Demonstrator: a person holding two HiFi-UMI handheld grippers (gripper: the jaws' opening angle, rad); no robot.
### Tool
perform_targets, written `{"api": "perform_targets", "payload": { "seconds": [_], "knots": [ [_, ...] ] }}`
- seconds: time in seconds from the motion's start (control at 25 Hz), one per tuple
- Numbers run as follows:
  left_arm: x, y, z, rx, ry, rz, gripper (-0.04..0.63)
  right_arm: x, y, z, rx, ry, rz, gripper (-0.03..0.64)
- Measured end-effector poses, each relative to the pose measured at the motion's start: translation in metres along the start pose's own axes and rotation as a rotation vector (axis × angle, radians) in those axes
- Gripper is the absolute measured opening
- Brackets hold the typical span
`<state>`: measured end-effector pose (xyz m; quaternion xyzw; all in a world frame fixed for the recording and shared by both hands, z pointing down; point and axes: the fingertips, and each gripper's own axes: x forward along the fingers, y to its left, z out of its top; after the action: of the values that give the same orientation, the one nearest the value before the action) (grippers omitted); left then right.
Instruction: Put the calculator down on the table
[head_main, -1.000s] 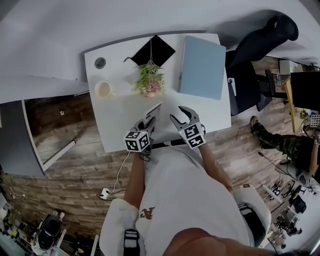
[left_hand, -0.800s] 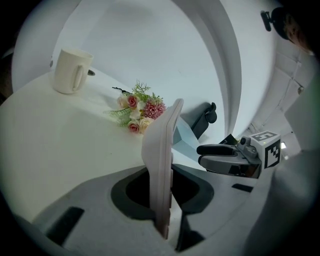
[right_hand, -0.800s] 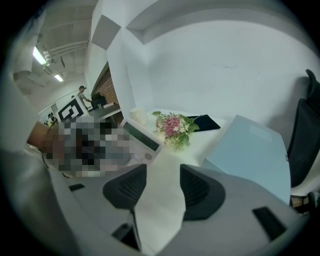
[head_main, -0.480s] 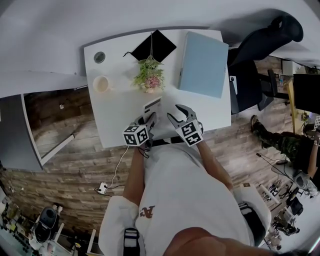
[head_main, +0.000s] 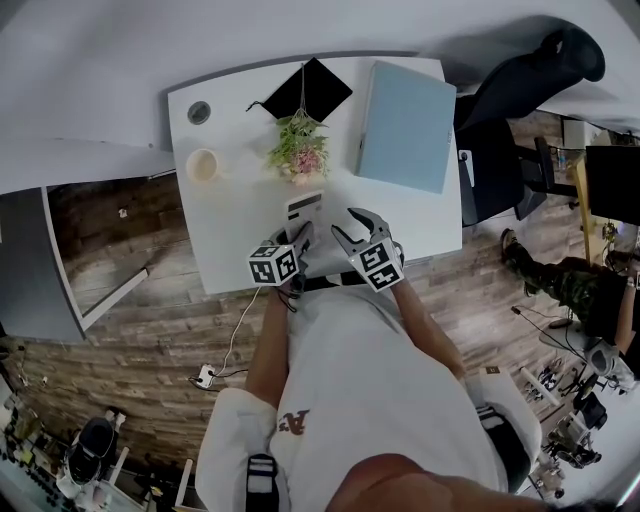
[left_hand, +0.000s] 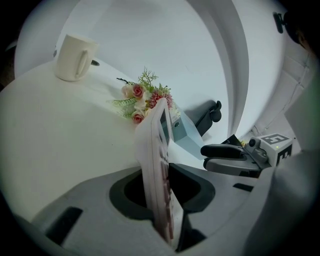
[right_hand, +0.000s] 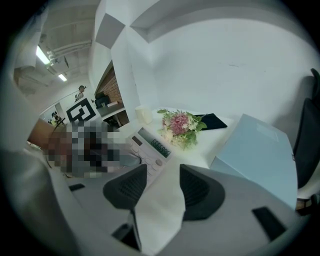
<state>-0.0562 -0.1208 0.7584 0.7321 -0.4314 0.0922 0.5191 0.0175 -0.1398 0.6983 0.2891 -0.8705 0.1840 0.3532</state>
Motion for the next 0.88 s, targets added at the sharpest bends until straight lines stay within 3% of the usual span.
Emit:
{"api": "perform_targets", "payload": {
  "seconds": [0.48, 0.88],
  "knots": [
    [0.0013, 0.0026, -0.0011, 0.045, 0.011, 0.046, 0.123, -0.0031, -0.0002, -0.0026, 0.002, 0.002, -0.010, 0.212],
    [0.0014, 0.0085, -0.0010, 0.133, 0.004, 0.094, 0.155, -0.0004, 0.0026, -0.0059, -0.006, 0.004, -0.010, 0.212]
  ]
}}
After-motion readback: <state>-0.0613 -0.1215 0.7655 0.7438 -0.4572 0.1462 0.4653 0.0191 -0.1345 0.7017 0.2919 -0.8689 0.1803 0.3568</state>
